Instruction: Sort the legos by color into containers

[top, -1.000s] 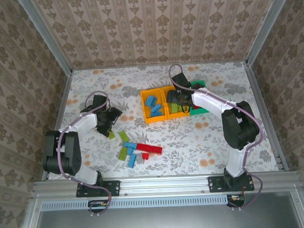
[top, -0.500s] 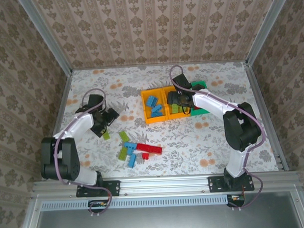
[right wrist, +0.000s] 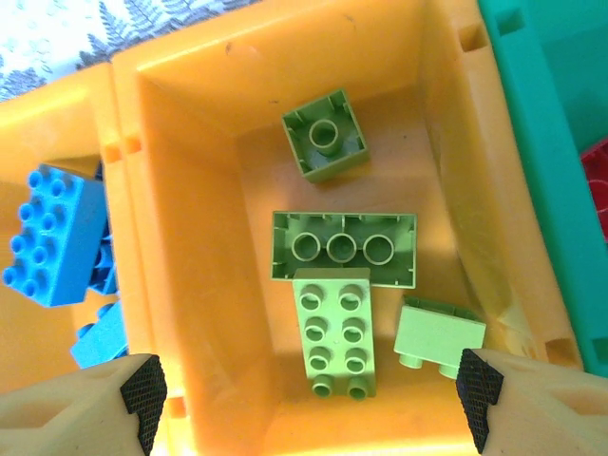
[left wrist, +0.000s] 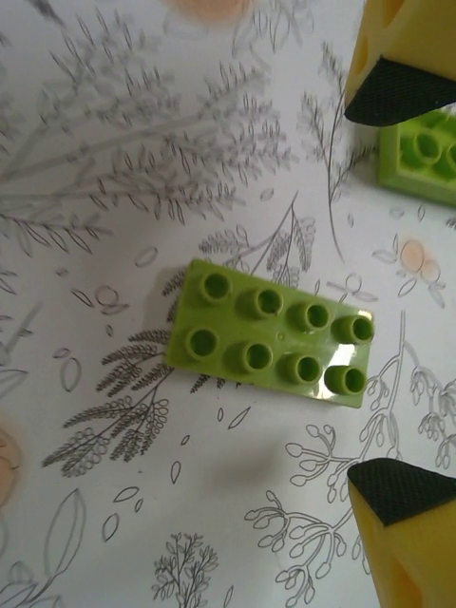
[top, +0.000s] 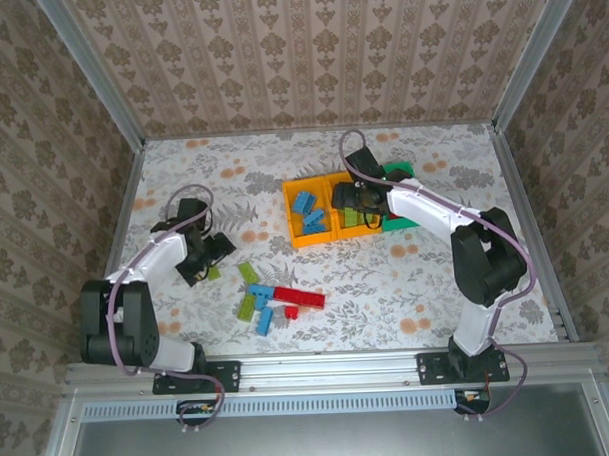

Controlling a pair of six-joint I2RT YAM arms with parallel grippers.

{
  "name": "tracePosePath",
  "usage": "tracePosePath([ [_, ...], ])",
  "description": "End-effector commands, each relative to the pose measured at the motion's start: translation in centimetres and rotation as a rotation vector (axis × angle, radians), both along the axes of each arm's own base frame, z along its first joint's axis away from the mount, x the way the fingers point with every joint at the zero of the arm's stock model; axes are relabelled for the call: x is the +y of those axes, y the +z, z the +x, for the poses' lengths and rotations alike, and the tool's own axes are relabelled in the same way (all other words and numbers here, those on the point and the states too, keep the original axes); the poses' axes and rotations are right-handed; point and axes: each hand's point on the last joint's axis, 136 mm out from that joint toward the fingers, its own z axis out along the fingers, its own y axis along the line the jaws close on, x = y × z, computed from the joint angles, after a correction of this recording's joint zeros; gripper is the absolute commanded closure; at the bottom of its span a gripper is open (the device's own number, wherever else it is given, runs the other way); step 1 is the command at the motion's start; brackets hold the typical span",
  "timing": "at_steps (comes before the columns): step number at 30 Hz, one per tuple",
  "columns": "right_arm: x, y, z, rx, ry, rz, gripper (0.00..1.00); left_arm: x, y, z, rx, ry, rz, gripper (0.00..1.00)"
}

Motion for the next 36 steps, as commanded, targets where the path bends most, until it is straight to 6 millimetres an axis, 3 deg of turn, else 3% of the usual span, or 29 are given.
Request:
tracePosePath([
  [1, 0.1, 3.6, -0.6, -0.071, 0.024, 0.025, 0.16, 0.8, -0.8, 0.2, 0.012, -0.044, 0.045, 0.08],
  [7, -0.7, 5.6, -1.0, -0.109, 0.009, 0.027, 0.16, 0.8, -2.5, 0.7, 0.062, -0.082, 0.051, 0.12],
  [16, -4.8, 7.1, -2.3, -0.142, -0.071, -0.021, 0.14, 1.1, -4.2, 0.6, 0.092, -0.096, 0.068, 0.3],
  [24, -7.7, 7.2, -3.8, -0.151, -0.124, -0.036, 0.13, 0.0, -4.2, 2.3, 0.058, -0.125, 0.018, 0.64],
  [26, -8.4, 6.8, -4.5, -0.131, -0.13, -0.062, 0.13, -0.3, -3.8, 3.0, 0.035, -0.133, 0.013, 0.7],
  [31, -10.2, 6.2, -5.4, -0.117, -0.164, -0.087, 0.12, -1.9, -1.4, 5.2, -0.056, -0.166, -0.004, 0.71],
  [34, -10.9, 6.2, -6.3, -0.119, -0.171, -0.086, 0.12, -4.5, 1.5, 7.5, -0.168, -0.219, -0.024, 0.7],
  [36, -10.7, 5.6, -6.7, -0.106, -0.151, -0.082, 0.13, -7.4, 4.3, 9.6, -0.264, -0.281, -0.045, 0.68],
])
